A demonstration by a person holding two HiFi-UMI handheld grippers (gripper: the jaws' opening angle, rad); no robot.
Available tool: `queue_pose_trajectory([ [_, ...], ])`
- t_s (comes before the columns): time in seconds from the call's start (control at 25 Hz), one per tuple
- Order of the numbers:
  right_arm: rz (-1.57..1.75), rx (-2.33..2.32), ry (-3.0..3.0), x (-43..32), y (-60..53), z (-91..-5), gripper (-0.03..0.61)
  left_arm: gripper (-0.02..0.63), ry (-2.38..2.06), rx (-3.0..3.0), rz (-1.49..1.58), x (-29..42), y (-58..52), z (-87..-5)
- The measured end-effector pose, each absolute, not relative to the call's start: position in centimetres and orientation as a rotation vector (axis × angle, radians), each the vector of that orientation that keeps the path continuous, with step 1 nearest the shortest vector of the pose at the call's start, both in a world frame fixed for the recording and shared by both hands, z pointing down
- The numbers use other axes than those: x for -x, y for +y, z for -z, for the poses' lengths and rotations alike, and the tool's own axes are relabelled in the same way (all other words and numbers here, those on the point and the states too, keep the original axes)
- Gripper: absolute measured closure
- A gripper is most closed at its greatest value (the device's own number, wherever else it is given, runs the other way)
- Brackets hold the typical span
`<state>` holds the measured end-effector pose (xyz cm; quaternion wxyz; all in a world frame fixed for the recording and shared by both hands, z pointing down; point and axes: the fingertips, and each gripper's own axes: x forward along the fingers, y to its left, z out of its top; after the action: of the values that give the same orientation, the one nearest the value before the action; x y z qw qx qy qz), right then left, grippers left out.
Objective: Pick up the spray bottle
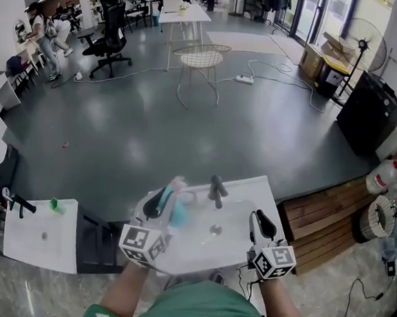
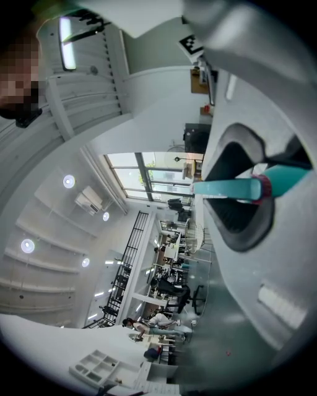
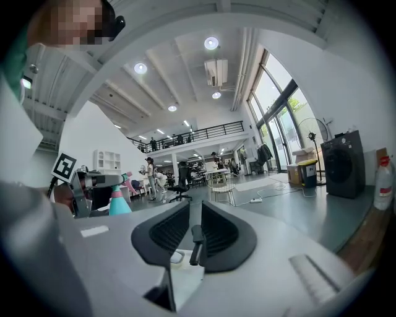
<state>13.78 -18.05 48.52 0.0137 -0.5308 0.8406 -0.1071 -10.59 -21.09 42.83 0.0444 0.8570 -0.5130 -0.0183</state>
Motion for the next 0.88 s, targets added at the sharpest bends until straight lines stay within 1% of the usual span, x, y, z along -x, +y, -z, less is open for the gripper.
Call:
queue_pose_trajectory([
  [0.48,0.32,1.653,2.626,-13.69,-17.88,-48.56,0.518,0.535,-1.564,-2.616,0.057,10.61,-21.01,-43.07],
  [0.6,0.313,1.657,2.629,-13.74,-17.88,-48.6,0.535,0.535,-1.562,-2.614,0.055,10.54,-21.03,-43.2],
  [0.88,0.327,1.651,2.629,-13.52,-17.89,-48.56,0.535,0.535,-1.556,-2.622,0.05,10.61,-21.05,-43.0],
])
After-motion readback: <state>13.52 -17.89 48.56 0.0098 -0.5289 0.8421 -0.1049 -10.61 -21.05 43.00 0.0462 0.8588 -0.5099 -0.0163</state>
